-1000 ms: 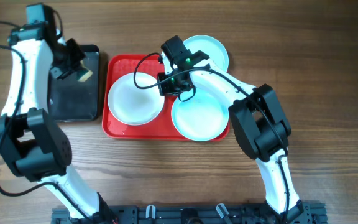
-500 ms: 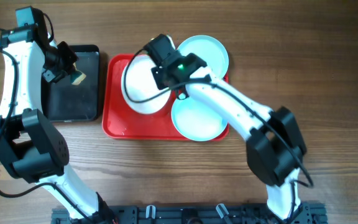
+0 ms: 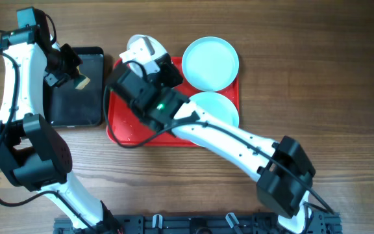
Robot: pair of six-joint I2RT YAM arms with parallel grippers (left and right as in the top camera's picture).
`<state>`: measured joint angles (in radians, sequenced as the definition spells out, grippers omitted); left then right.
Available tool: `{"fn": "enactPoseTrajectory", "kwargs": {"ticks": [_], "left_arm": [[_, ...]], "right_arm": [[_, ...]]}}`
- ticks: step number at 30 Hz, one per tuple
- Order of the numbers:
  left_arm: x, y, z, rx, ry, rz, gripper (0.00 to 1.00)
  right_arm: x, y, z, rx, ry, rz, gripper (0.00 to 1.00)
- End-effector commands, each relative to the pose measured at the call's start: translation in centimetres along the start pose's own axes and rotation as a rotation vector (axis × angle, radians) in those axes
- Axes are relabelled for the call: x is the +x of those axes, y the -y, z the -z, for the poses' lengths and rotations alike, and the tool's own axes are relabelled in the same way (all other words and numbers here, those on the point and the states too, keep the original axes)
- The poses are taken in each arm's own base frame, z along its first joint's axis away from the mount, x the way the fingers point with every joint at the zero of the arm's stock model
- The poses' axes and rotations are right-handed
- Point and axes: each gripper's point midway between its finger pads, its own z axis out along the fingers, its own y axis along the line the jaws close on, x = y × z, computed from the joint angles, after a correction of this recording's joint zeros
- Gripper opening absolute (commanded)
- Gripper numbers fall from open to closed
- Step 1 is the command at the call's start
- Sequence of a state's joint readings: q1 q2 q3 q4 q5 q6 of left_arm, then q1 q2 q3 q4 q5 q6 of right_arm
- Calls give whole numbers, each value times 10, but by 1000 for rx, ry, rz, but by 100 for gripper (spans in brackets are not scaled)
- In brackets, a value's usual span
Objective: Clean dirty plates on tray and stack at the side
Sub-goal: 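Lift the white plate with right gripper and carry it right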
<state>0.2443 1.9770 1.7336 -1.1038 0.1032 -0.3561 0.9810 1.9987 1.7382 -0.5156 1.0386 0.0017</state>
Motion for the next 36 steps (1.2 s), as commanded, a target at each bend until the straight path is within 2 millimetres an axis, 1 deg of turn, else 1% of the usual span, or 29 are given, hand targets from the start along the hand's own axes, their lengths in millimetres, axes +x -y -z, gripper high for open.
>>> {"fn": "enactPoseTrajectory", "kwargs": {"ticks": [1, 5, 9, 13, 17, 22, 24, 25, 27, 30, 32, 34, 36], "left_arm": [[2, 1, 0, 6, -7, -15, 4], [2, 0, 0, 5, -9, -15, 4], [2, 0, 0, 4, -9, -15, 4], [2, 0, 0, 4, -9, -15, 4], [2, 0, 0, 4, -9, -15, 4], [2, 0, 0, 4, -9, -15, 4], [2, -1, 0, -3, -6, -15, 4], [1, -1, 0, -6, -4, -15, 4], [1, -2, 0, -13, -2, -15, 4], [0, -3, 0, -18, 0, -15, 4], [0, -4, 0, -20, 0, -15, 4], [1, -4, 0, -20, 0, -15, 4], [1, -4, 0, -20, 0, -14, 4]], "right_arm": [[-22, 31, 24, 184, 53, 79, 4], [-29, 37, 33, 242, 65, 119, 4], [-32, 47, 37, 298, 61, 136, 4], [-35, 47, 37, 302, 65, 142, 4], [-39, 53, 39, 329, 68, 121, 4], [-39, 52, 39, 328, 70, 115, 4], [-37, 49, 38, 309, 75, 95, 4], [-36, 45, 36, 287, 75, 102, 4], [-27, 25, 31, 174, 68, 146, 4], [3, -23, 26, -119, 0, 157, 4], [23, -49, 26, -311, -79, 111, 4], [41, -67, 23, -486, -176, 42, 4], [51, -71, 19, -593, -246, -22, 4]]}}
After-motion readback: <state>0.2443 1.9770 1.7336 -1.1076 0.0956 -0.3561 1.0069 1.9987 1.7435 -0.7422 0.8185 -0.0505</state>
